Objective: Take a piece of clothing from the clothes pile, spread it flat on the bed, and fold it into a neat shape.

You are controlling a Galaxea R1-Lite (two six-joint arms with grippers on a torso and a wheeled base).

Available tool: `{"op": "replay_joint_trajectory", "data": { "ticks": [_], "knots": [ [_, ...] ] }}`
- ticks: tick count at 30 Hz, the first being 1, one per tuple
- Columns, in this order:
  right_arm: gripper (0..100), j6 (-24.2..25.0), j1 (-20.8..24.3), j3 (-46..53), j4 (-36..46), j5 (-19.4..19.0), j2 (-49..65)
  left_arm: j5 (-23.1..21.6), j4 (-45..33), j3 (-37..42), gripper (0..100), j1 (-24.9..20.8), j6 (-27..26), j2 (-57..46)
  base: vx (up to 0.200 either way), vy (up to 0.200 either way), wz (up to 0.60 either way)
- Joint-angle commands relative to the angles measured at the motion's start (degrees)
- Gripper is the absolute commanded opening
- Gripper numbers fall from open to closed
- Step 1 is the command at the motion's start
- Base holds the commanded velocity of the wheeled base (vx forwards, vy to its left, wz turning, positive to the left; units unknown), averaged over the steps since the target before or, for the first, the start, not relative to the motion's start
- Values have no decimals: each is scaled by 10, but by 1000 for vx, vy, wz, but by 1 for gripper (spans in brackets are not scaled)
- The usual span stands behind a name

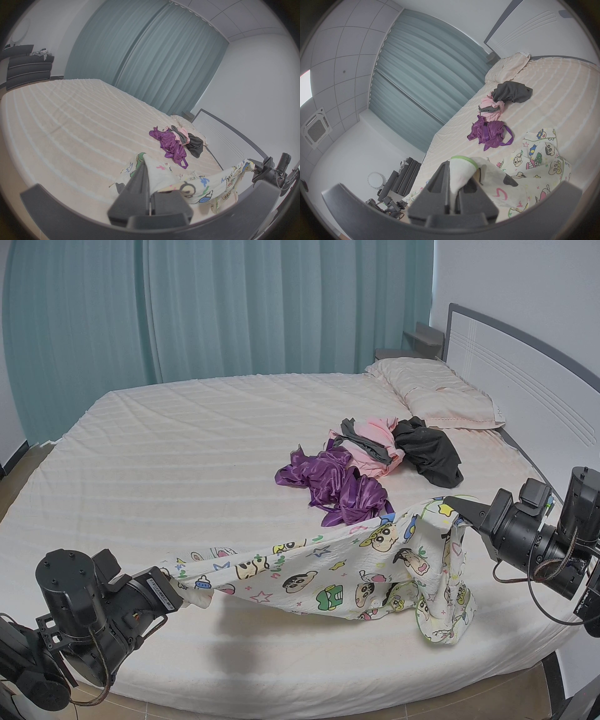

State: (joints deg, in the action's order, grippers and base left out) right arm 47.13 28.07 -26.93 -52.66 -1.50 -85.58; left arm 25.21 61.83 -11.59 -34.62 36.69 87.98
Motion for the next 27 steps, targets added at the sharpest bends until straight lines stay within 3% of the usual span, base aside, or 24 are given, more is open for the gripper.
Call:
{"op": "replay_joint_trajectory", "data": {
  "ticks": [1, 27],
  "knots": [
    [0, 0, 1, 1, -1, 0, 1, 0, 0, 0, 0, 0, 0, -1, 0, 200, 0],
    [0, 1, 0, 8, -31, 2, -2, 0, 0, 1, 0, -4, 0, 0, 0, 200, 0]
  ]
}}
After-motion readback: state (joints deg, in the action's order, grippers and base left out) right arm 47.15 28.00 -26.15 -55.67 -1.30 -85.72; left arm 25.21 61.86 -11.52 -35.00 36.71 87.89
